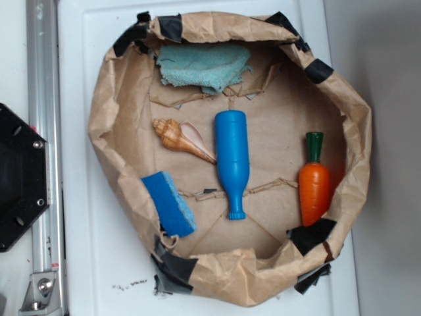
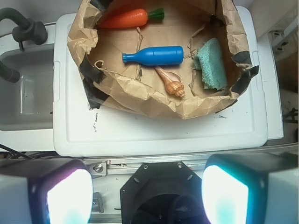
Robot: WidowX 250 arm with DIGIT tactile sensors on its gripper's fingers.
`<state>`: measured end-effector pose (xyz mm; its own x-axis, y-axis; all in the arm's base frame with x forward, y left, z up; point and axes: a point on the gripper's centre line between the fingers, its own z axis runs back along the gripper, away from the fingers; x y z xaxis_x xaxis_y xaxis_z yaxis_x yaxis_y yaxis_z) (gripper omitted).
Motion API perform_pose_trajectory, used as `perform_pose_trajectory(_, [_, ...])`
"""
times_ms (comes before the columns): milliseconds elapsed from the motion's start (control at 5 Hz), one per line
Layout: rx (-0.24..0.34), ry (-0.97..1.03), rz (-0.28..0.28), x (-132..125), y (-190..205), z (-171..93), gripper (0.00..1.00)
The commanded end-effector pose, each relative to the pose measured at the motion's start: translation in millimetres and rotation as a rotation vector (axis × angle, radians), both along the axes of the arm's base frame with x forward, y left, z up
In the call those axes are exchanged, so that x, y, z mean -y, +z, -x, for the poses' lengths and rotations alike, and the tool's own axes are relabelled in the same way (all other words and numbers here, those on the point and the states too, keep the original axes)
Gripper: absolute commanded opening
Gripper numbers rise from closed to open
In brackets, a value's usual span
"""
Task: Grab the blue cloth.
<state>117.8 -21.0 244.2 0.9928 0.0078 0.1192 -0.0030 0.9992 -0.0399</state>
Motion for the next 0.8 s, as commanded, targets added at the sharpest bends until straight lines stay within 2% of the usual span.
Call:
perform_pose_trajectory(0, [0.000,0.000,0.000,0,0,0,1.00])
perform_pose_trajectory(200, [0.036,0.184,-0.115,-23,-39,-50,1.00])
perform_pose_trajectory(400, [0.045,0.323,-0.112,-36,-68,-85,1.00])
perform_pose_trajectory(600, [0.062,0.564,-0.074,-56,-93,-106,1.00])
